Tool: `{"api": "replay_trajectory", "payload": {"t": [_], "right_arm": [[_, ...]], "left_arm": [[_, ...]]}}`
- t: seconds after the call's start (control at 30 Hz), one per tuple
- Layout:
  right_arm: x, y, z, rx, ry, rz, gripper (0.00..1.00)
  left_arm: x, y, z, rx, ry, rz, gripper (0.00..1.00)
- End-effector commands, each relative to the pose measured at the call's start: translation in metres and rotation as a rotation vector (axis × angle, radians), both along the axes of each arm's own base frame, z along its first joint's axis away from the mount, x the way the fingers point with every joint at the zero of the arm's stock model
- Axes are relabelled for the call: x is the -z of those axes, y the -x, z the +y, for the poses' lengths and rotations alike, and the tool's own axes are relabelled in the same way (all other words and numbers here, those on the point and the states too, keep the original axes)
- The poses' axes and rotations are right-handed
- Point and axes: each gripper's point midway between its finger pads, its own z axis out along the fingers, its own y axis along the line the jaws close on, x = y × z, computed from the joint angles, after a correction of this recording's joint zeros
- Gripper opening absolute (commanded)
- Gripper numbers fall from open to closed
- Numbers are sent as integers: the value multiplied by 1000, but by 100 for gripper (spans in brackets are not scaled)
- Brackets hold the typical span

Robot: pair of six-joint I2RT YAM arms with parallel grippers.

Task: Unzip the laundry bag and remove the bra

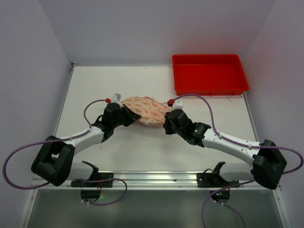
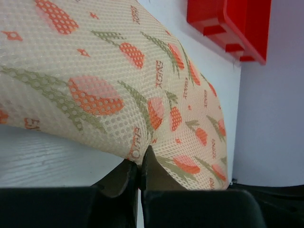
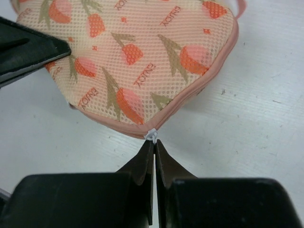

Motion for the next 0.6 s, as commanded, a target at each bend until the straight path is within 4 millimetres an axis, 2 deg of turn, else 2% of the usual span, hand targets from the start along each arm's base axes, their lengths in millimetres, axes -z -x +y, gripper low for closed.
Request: {"api": "replay_trajectory", "payload": {"t": [0.0, 0.03, 0.1, 0.13, 0.17, 0.23, 0.27, 0.3, 0.33, 0.37, 0.4, 0.43, 0.47, 0.5, 0.53, 0.57], "right_arm": [[15, 17, -34, -24, 127, 36, 0], [15, 19, -32, -41, 127, 45, 0], [17, 24, -24, -99, 117, 63, 0], [16, 24, -21, -117, 115, 64, 0], [17, 28, -11, -164, 92, 83, 0], [8, 27, 6, -214, 48, 80, 0], [1, 27, 25, -256, -8, 93, 0], [-4, 27, 36, -277, -37, 99, 0], [-7, 26, 47, -293, -61, 105, 0], [-25, 19, 65, -302, -111, 81, 0], [-17, 23, 81, -341, -108, 119, 0], [-18, 23, 92, -358, -115, 121, 0], [-20, 21, 103, -376, -119, 123, 0], [-21, 18, 122, -398, -119, 123, 0], [-20, 17, 130, -405, -118, 123, 0], [-20, 14, 137, -407, -122, 124, 0]], "left_arm": [[9, -7, 20, 168, -190, -103, 0], [16, -11, 24, 189, -215, -85, 0], [13, -15, 21, 296, -277, -128, 0], [21, -21, 26, 299, -314, -106, 0], [25, -25, 31, 306, -345, -103, 4], [26, -38, 45, 283, -378, -78, 16], [23, -42, 48, 260, -355, -72, 28], [18, -44, 48, 253, -323, -77, 37], [9, -45, 53, 224, -301, -87, 67], [6, -41, 53, 194, -266, -66, 81], [6, -37, 58, 159, -268, -40, 89], [-6, -33, 61, 131, -256, -54, 92], [-2, -24, 65, 89, -235, -10, 97], [5, -13, 73, 59, -250, 46, 100], [-6, -7, 75, 42, -240, 22, 100], [2, 5, 79, 19, -226, 54, 100]]}}
